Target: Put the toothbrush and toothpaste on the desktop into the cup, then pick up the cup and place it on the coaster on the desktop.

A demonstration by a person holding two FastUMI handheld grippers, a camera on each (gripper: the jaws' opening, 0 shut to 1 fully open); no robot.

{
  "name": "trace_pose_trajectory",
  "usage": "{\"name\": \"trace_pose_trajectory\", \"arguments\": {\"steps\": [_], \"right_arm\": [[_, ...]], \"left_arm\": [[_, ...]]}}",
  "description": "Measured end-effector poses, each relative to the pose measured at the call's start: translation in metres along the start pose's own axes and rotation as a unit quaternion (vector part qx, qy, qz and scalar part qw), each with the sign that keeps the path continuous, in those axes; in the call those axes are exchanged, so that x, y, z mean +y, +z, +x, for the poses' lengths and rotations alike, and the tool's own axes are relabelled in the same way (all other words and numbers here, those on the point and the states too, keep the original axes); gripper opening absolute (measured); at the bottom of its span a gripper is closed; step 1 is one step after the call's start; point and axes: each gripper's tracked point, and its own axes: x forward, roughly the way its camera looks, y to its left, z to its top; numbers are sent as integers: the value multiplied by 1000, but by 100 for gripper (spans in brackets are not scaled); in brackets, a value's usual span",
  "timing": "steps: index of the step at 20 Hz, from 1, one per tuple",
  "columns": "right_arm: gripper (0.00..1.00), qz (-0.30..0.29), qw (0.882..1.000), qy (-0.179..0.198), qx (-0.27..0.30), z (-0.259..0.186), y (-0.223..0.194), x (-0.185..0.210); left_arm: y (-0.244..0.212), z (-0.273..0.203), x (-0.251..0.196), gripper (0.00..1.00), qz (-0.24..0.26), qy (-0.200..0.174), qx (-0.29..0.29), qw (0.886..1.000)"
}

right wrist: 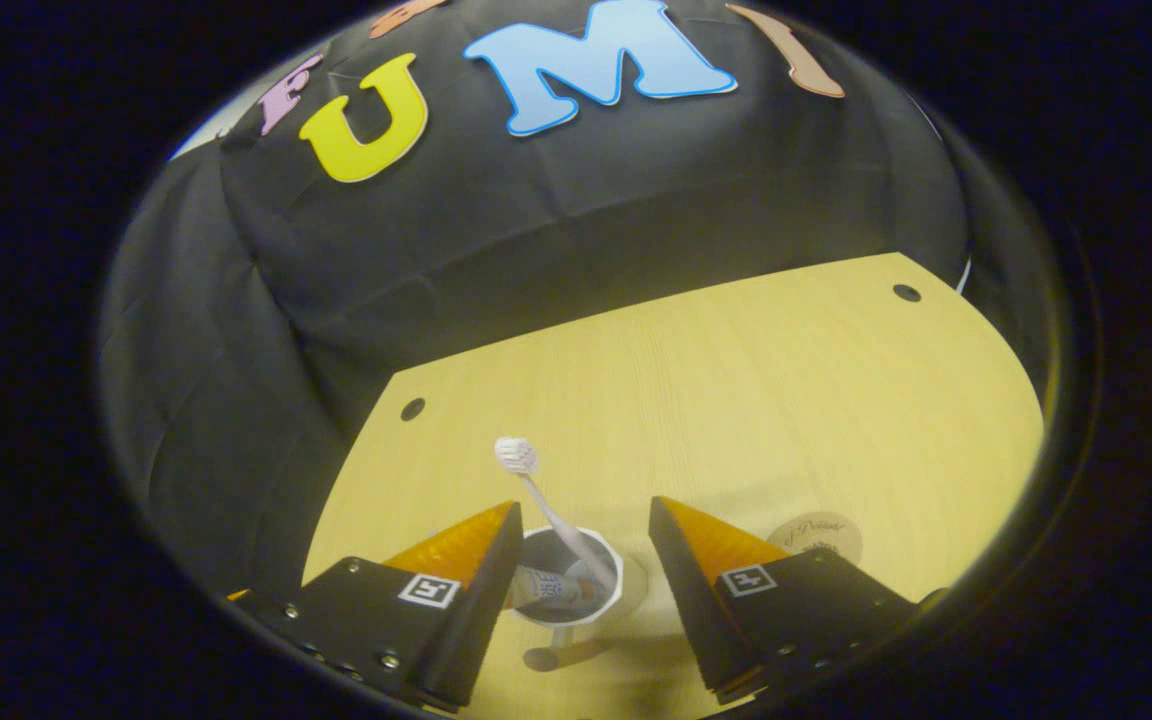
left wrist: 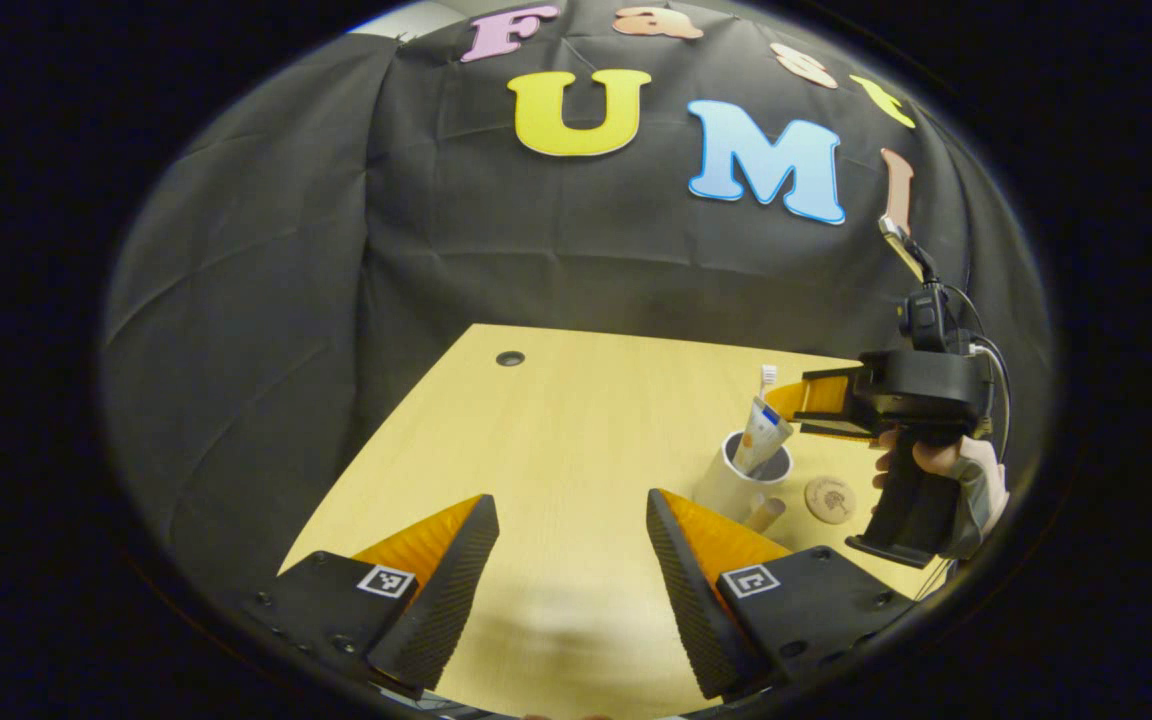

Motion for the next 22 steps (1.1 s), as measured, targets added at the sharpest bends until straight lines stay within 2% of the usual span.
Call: {"name": "trace_pose_trajectory", "arguments": {"steps": [3, 4, 5, 6, 10, 16, 22], "right_arm": [[81, 7, 1000, 2, -8, -6, 6, -2], [81, 9, 1000, 3, -12, -9, 10, -3], [81, 13, 1000, 5, -17, -12, 14, -4], [81, 17, 1000, 6, -22, -16, 17, -5], [81, 25, 999, 4, -41, -31, 31, -17], [80, 23, 998, -18, -64, -55, 43, -56], [80, 42, 994, -48, -84, -76, 54, -102]], "left_arm": [[-1, 0, -9, 96, -1, -9, 3, 1000], [0, 1, -14, 100, -3, -17, 4, 1000], [0, 1, -21, 100, -7, -25, 6, 1000], [2, 3, -28, 96, -12, -34, 4, 999], [10, 16, -64, 95, -26, -77, 10, 997], [11, 39, -105, 96, 8, -128, 45, 991], [-13, 55, -142, 96, 36, -152, 102, 982]]}}
